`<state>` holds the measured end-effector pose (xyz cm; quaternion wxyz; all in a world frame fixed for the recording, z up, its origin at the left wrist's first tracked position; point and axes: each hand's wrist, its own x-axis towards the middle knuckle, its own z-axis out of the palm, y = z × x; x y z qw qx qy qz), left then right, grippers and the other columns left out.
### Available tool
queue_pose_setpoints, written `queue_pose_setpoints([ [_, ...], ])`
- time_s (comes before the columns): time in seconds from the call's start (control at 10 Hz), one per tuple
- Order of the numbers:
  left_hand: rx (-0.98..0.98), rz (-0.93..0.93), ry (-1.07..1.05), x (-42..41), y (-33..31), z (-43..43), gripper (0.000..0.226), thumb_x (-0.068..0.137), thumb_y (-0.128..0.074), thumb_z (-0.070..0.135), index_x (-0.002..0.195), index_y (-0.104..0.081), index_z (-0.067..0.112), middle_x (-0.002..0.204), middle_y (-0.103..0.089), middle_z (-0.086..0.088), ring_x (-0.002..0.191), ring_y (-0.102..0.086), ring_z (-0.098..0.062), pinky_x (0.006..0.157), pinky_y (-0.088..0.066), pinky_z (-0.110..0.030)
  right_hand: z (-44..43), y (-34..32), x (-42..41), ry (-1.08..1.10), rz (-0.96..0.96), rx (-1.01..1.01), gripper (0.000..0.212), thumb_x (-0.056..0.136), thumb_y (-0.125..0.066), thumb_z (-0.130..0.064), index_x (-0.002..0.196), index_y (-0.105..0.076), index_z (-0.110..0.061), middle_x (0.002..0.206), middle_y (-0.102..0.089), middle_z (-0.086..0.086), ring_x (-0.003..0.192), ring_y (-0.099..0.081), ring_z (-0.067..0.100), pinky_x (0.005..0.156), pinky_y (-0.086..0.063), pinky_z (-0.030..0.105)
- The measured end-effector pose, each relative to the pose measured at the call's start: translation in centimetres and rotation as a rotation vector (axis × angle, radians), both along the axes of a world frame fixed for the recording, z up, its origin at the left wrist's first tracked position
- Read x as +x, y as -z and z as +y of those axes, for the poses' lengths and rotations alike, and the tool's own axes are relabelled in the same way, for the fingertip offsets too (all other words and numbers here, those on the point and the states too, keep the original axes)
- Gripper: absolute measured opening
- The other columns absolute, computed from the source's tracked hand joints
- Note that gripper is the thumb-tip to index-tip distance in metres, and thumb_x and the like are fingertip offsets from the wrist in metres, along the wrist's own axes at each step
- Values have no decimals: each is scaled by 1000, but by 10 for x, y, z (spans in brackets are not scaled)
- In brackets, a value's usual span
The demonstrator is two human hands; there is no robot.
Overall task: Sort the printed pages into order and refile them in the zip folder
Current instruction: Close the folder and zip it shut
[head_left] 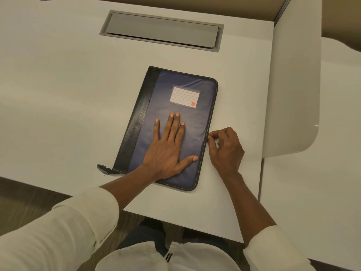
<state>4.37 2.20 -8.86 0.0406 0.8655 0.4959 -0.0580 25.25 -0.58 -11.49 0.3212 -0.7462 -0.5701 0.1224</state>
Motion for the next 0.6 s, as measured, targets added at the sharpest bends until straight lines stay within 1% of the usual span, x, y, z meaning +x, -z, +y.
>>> queue_pose_setpoints([
  [0.3,-10,-12,-3,-1,-1,1,113,92,-16,90,168,-1,8,174,15,-18,161,17,-33,125,-4,-67,33,7,6,48,0,15,8,93,-75,-25,96,-73,-18,97,-65,2,84,-62,18,62,-50,28],
  [0.6,-29,-24,3,-2,-4,1,112,93,-17,89,168,-3,7,174,14,-18,161,16,-33,125,-5,-67,61,5,11,93,18,13,7,94,-74,-25,94,-73,-18,97,-66,2,83,-62,18,64,-43,26],
])
